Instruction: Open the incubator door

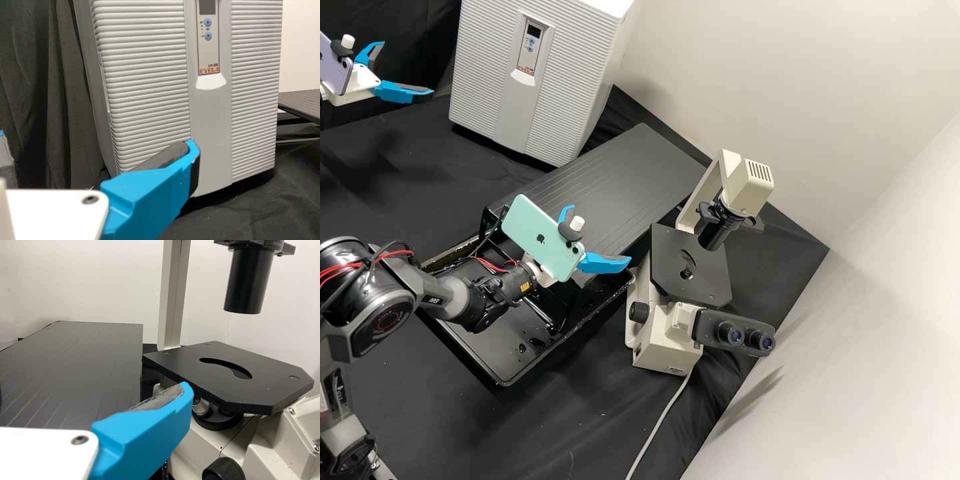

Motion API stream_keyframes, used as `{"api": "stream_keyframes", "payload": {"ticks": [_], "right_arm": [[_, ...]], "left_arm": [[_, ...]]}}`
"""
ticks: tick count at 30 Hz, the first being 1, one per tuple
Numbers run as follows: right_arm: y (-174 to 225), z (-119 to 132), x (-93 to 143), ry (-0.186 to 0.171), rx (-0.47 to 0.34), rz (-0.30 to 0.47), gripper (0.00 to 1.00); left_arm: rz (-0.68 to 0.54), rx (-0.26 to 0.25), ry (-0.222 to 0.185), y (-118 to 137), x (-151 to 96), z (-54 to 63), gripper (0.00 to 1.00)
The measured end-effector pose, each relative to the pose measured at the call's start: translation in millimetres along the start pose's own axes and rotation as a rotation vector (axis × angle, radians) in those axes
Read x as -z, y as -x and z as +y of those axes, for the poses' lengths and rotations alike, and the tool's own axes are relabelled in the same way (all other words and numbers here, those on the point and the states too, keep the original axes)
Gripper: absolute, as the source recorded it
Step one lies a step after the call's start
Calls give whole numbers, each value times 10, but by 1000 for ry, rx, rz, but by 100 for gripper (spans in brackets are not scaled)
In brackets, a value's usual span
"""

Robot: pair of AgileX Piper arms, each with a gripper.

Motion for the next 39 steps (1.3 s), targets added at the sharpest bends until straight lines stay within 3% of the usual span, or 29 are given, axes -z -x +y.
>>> {"api": "stream_keyframes", "payload": {"ticks": [11,16,20,26,39], "right_arm": [[0,0,0,0,0,0,100],[0,0,0,0,0,0,100],[0,0,0,0,0,0,100],[0,0,0,0,0,0,100],[0,0,0,0,0,0,100]], "left_arm": [[-8,2,-4,0,-7,-1,100],[-61,16,34,-49,27,-6,100],[-149,33,57,-226,86,-14,100],[-210,61,46,-495,215,-80,100],[-221,18,21,-893,456,-12,100]]}}
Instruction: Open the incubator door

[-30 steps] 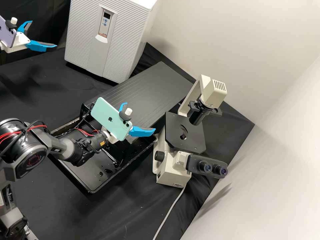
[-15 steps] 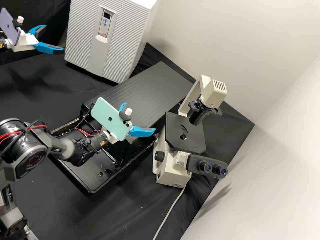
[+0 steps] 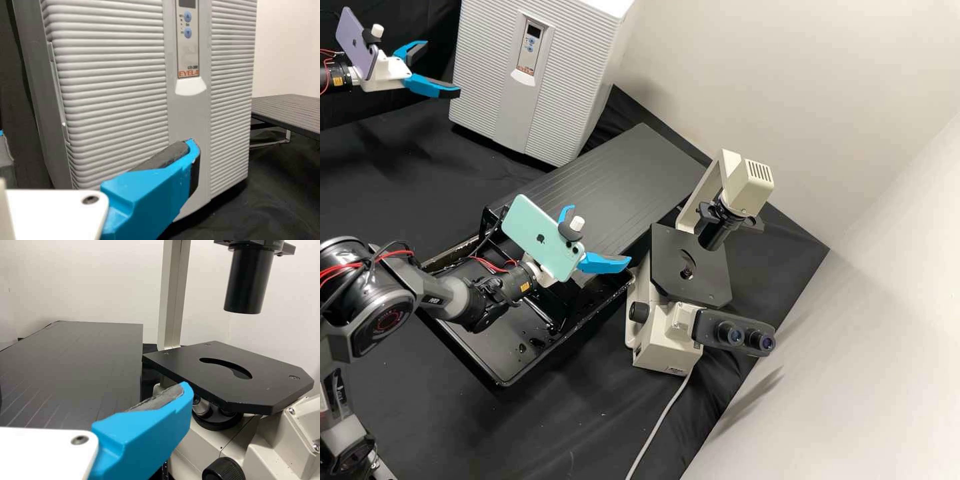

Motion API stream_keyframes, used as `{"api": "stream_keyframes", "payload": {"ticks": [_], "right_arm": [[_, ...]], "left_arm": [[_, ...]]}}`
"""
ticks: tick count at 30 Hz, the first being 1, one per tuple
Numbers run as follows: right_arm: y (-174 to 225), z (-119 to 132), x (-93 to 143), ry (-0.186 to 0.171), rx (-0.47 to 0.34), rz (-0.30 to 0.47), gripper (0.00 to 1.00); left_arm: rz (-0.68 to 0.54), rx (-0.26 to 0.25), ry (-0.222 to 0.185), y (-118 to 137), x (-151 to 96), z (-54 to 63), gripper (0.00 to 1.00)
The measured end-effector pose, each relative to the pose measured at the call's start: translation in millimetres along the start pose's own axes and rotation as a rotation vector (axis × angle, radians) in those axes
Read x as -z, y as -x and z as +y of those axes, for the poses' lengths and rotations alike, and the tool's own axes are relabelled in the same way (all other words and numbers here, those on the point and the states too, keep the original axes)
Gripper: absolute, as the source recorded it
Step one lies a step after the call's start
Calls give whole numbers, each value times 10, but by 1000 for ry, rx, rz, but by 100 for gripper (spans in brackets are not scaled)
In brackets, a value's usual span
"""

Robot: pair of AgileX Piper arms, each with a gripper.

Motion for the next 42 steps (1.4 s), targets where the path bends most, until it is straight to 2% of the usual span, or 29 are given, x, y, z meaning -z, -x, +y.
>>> {"api": "stream_keyframes", "payload": {"ticks": [5,9,13,18,23,25,29,32,42], "right_arm": [[0,0,0,0,0,0,100],[0,0,0,0,0,0,100],[0,0,0,0,0,0,100],[0,0,0,0,0,0,100],[0,0,0,0,0,0,100],[0,0,0,0,0,0,100],[0,0,0,0,0,0,100],[0,0,0,0,0,0,100],[0,0,0,0,0,0,100]], "left_arm": [[-35,-38,-34,-110,113,144,100],[-61,-78,-31,-222,151,249,100],[-79,-98,-16,-340,195,294,100],[-115,-88,-15,-426,201,285,100],[-152,-92,5,-547,144,279,100],[-164,-86,22,-601,120,231,100],[-185,-73,28,-672,53,157,100],[-181,-77,26,-685,62,175,100],[-192,-90,38,-719,107,101,100]]}}
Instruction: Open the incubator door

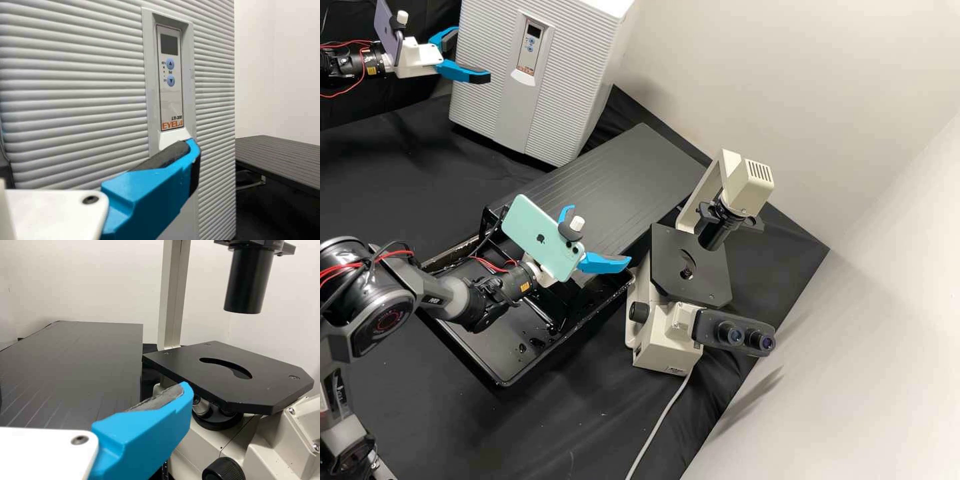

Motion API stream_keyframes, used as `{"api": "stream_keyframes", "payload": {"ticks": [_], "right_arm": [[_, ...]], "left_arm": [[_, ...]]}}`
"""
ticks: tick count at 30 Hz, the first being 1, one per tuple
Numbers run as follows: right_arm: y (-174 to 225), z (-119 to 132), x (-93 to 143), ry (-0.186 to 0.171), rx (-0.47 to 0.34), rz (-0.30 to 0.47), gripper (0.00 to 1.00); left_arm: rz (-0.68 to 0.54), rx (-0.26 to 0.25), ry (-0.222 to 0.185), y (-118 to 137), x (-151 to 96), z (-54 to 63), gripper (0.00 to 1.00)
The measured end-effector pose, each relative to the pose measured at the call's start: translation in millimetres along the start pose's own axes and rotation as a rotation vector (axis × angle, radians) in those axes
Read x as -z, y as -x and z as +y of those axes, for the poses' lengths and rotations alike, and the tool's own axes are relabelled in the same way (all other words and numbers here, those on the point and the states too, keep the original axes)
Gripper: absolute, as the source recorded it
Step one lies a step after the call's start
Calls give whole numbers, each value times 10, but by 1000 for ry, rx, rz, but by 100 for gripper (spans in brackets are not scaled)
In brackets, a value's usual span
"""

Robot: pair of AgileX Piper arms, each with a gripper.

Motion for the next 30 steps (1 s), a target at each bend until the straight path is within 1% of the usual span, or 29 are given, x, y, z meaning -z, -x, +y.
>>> {"api": "stream_keyframes", "payload": {"ticks": [4,10,15,18,21,24,25,30], "right_arm": [[0,0,0,0,0,0,100],[0,0,0,0,0,0,100],[0,0,0,0,0,0,100],[0,0,0,0,0,0,100],[0,0,0,0,0,0,100],[0,0,0,0,0,0,100],[0,0,0,0,0,0,100],[0,0,0,0,0,0,100]], "left_arm": [[-9,-9,5,6,22,-32,100],[-6,-12,13,13,26,-48,100],[12,9,44,64,16,-144,100],[16,22,55,86,3,-192,100],[26,26,69,107,-5,-221,100],[28,28,72,118,-12,-223,100],[30,31,74,125,-12,-233,0],[35,30,79,133,-13,-235,0]]}}
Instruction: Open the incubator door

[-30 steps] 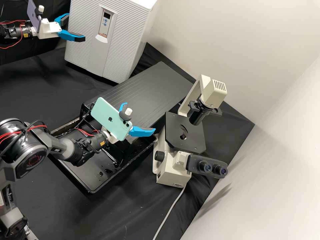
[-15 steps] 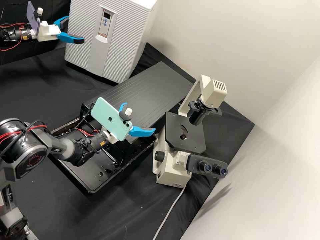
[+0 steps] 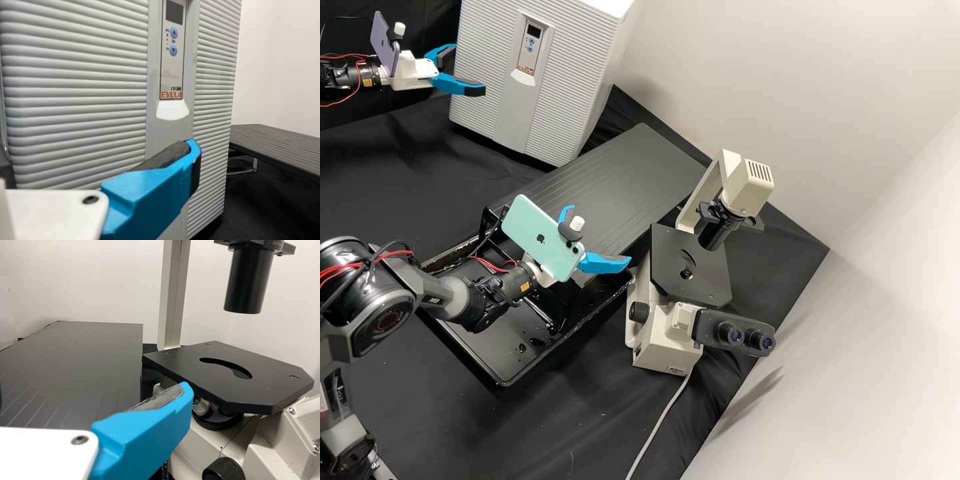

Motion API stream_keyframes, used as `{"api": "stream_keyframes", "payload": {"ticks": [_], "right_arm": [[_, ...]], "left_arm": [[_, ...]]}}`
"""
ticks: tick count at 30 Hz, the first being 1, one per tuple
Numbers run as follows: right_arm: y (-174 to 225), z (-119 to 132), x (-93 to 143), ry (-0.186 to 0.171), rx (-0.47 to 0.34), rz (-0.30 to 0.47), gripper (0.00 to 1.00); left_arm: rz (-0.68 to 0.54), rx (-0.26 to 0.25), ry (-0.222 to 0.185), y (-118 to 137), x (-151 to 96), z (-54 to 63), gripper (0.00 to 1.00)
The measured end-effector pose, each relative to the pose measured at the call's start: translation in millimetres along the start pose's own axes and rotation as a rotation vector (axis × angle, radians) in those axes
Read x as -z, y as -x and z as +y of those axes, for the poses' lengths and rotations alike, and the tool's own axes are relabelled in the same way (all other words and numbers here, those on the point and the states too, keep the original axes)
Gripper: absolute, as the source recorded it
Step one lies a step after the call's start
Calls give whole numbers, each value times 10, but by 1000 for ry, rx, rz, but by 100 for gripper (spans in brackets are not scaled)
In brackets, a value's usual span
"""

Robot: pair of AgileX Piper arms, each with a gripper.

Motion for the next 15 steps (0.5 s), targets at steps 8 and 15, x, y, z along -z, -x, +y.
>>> {"api": "stream_keyframes", "payload": {"ticks": [8,15], "right_arm": [[0,0,0,0,0,0,100],[0,0,0,0,0,0,100]], "left_arm": [[7,-6,-1,22,-29,57,0],[6,-7,-1,38,-48,75,0]]}}
